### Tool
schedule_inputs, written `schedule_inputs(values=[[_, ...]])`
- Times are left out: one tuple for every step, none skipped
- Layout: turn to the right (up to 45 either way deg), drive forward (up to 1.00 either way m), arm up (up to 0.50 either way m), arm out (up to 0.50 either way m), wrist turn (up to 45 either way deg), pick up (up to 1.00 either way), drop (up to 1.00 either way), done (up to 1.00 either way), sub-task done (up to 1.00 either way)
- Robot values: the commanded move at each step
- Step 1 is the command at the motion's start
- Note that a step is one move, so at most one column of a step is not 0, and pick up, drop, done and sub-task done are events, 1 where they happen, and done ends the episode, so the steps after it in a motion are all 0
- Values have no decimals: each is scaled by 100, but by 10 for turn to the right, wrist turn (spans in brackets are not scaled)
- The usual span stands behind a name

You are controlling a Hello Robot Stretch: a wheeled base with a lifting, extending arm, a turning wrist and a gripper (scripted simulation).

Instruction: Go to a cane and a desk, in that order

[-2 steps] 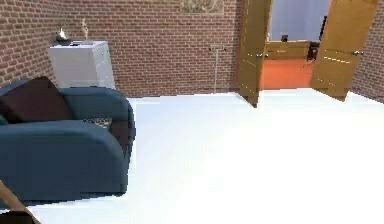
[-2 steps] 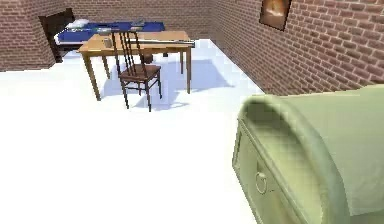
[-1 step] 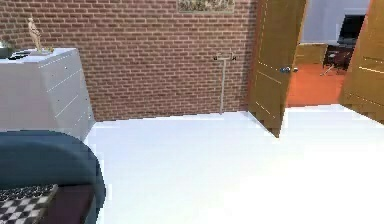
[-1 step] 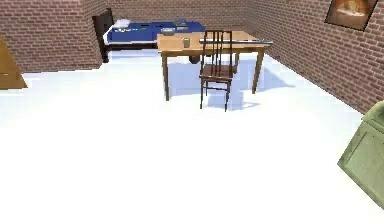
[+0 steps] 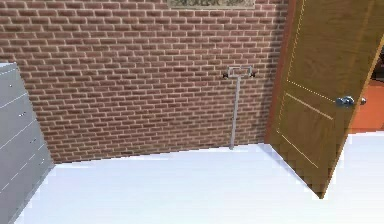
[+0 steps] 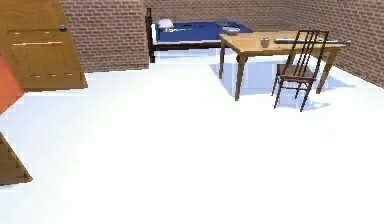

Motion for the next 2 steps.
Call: schedule_inputs(values=[[-30, 0, 0, 0, 0, 0, 0, 0, 0], [0, 100, 0, 0, 0, 0, 0, 0, 0]])
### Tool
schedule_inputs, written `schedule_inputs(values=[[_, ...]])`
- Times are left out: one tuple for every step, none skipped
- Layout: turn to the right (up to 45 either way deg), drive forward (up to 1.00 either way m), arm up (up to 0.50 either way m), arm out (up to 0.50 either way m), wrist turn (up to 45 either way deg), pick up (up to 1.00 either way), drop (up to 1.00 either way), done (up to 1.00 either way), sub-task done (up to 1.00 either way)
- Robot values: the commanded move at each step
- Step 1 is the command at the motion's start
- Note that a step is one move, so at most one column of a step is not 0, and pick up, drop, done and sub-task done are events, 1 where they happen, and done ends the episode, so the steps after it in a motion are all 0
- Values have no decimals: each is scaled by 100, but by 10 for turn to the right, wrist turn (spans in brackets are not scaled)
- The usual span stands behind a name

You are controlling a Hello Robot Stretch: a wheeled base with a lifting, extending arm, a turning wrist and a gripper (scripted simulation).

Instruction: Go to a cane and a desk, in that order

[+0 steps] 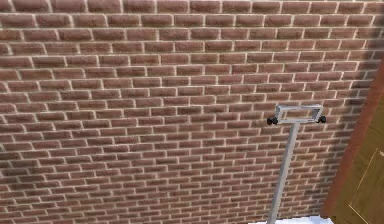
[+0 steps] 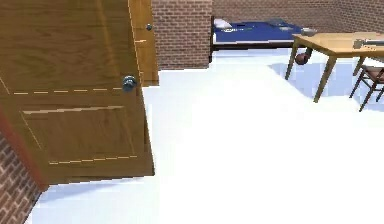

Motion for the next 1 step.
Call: schedule_inputs(values=[[-60, 0, 0, 0, 0, 0, 0, 0, 0]])
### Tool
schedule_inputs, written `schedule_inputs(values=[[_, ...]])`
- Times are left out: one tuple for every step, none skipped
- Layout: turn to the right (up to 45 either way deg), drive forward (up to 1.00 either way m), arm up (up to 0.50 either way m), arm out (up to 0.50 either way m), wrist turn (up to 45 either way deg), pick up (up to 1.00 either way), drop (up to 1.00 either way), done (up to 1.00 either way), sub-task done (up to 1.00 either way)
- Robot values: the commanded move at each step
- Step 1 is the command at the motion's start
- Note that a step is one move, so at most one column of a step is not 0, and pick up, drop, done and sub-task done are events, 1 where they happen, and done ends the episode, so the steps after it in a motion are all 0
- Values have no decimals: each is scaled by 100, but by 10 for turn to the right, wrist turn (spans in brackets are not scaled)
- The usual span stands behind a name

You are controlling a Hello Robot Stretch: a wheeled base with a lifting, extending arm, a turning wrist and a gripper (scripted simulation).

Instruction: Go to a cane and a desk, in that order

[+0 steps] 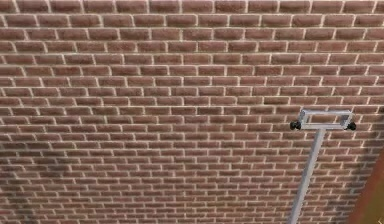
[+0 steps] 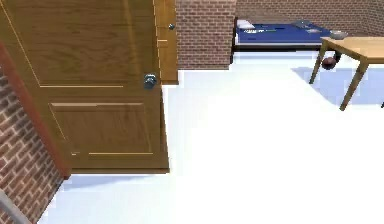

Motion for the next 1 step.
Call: schedule_inputs(values=[[0, 30, 0, 0, 0, 0, 0, 0, 0]])
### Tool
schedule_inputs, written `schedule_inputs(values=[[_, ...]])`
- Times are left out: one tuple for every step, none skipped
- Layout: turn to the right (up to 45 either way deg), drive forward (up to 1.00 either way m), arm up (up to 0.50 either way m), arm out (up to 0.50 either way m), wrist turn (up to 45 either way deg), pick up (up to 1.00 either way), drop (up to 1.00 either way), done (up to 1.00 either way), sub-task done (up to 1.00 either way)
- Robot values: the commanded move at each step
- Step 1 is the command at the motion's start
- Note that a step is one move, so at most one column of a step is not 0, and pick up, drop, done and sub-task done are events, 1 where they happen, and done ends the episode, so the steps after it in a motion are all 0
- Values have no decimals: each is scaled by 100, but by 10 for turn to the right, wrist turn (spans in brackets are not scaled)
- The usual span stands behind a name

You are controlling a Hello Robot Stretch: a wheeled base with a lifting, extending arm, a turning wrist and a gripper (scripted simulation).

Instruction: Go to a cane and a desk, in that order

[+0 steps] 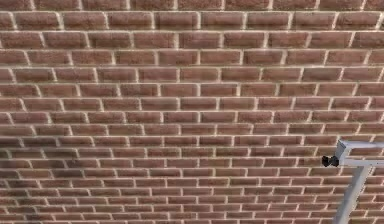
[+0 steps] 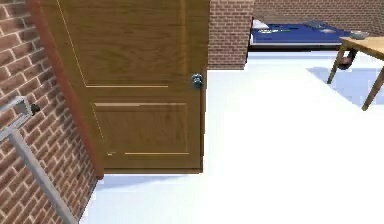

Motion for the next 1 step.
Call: schedule_inputs(values=[[450, 0, 0, 0, 0, 0, 0, 0, 0]])
